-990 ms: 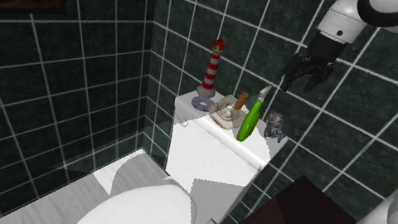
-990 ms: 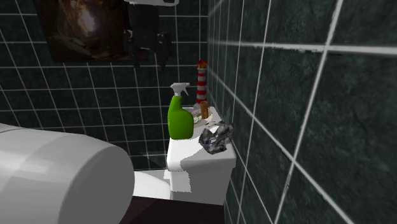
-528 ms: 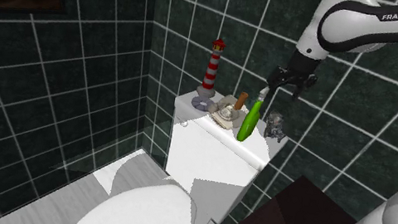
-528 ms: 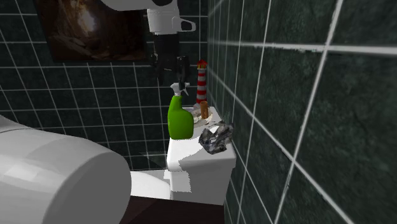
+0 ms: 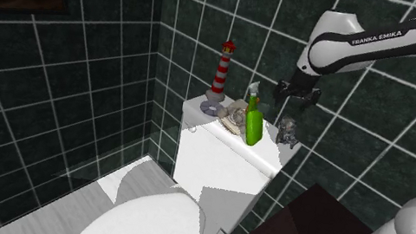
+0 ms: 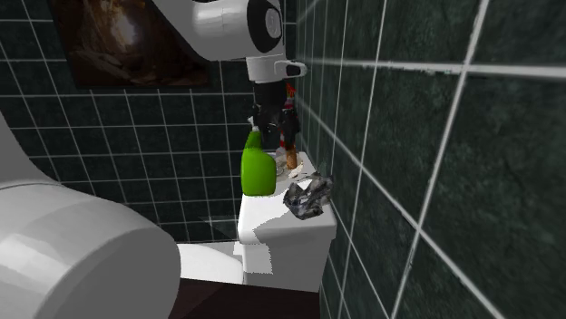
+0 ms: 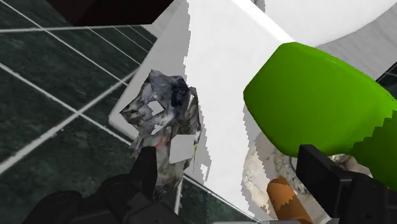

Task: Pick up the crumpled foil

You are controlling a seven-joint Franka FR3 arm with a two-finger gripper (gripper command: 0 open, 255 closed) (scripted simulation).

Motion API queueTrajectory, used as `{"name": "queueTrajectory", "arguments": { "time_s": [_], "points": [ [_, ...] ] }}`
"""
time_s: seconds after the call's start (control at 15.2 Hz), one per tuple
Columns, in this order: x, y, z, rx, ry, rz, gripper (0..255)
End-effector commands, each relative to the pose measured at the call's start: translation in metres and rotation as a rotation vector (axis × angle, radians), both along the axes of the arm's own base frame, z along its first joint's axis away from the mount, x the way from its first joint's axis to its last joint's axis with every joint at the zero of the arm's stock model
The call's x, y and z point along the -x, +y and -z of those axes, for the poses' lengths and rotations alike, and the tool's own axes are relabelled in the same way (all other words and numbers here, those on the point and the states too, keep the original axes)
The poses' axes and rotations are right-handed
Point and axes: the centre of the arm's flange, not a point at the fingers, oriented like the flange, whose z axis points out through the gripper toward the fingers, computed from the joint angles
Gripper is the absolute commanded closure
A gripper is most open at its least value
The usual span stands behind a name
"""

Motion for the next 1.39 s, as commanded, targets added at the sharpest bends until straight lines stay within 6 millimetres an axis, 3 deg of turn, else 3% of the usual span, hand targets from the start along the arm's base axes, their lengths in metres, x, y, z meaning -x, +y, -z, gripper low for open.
{"name": "queueTrajectory", "arguments": {
  "time_s": [0.0, 0.59, 1.12, 1.25, 1.32],
  "points": [
    [-0.009, -0.015, 0.017, 0.017, 0.002, 0.062, 0],
    [-0.032, -0.099, 0.087, 0.093, 0.013, 0.333, 0],
    [-0.033, -0.101, 0.128, 0.095, 0.014, 0.339, 0],
    [-0.033, -0.101, 0.128, 0.095, 0.014, 0.339, 0],
    [-0.032, -0.101, 0.128, 0.095, 0.014, 0.339, 255]
  ]
}}
